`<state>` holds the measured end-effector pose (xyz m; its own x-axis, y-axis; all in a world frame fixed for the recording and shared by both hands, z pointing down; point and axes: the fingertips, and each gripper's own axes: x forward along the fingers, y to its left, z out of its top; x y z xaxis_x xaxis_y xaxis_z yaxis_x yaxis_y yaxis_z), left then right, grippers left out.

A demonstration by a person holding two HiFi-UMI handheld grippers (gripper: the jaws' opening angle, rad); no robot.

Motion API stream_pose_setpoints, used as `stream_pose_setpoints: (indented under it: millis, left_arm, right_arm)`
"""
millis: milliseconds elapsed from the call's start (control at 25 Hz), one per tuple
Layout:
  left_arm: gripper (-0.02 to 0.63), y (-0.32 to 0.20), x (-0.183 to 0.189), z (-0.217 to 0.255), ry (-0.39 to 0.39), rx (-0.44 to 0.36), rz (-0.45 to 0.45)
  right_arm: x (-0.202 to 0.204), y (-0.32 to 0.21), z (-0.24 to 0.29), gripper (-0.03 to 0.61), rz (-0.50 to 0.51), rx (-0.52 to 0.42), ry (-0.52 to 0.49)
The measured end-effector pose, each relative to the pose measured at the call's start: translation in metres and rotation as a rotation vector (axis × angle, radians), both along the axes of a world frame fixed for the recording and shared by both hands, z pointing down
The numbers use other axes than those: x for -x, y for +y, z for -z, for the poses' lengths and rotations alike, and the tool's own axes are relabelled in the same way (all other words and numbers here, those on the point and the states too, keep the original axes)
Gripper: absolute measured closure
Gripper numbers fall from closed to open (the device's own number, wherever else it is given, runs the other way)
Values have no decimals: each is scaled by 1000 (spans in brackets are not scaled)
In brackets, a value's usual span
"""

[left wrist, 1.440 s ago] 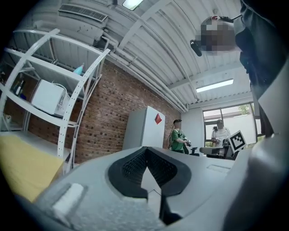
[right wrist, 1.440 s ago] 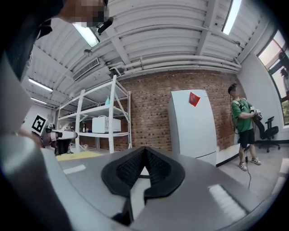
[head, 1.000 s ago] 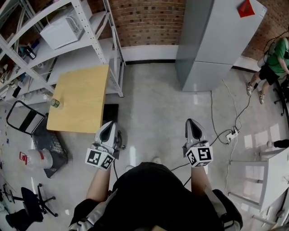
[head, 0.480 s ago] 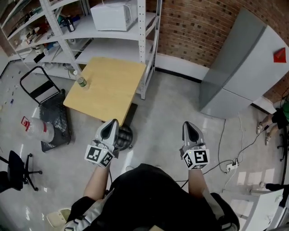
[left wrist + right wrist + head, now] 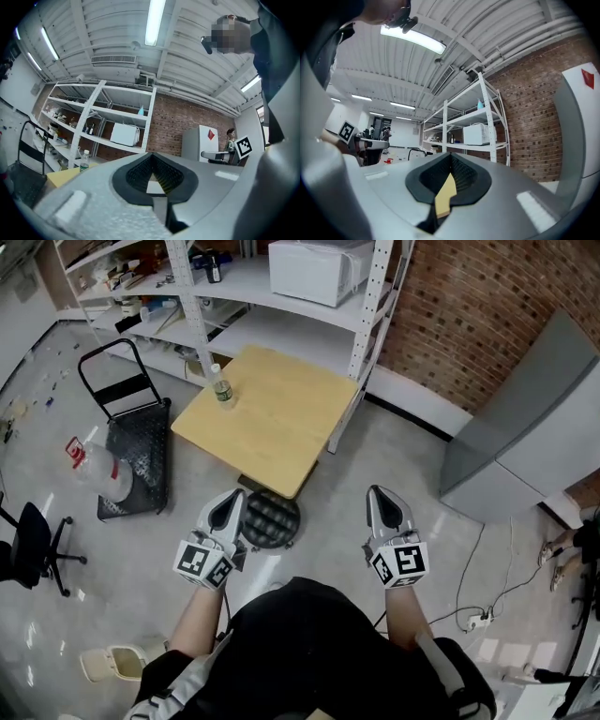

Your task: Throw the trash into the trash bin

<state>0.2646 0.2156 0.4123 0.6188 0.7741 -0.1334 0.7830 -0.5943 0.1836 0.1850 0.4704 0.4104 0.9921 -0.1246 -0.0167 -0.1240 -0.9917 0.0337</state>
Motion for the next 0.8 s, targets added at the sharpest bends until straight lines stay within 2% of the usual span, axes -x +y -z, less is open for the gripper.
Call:
stream_pose_setpoints:
  millis: [80,320,640,800]
  left_arm:
    - [612,-24,-4,0,-3,-7,35]
    - [612,-94,-9,-12,-9,23,146]
    - [612,-158,-8,-34,-55,61,305]
    - [612,-172,-16,-45,-83,66,383]
  right_arm:
    - [-14,-24,-1,572,32,-12,0]
    - [-41,-92,1,572,153,55,0]
    - [-81,-136,-6,572,262,46,-30]
    - [-109,-150,-8,572,296,22,8]
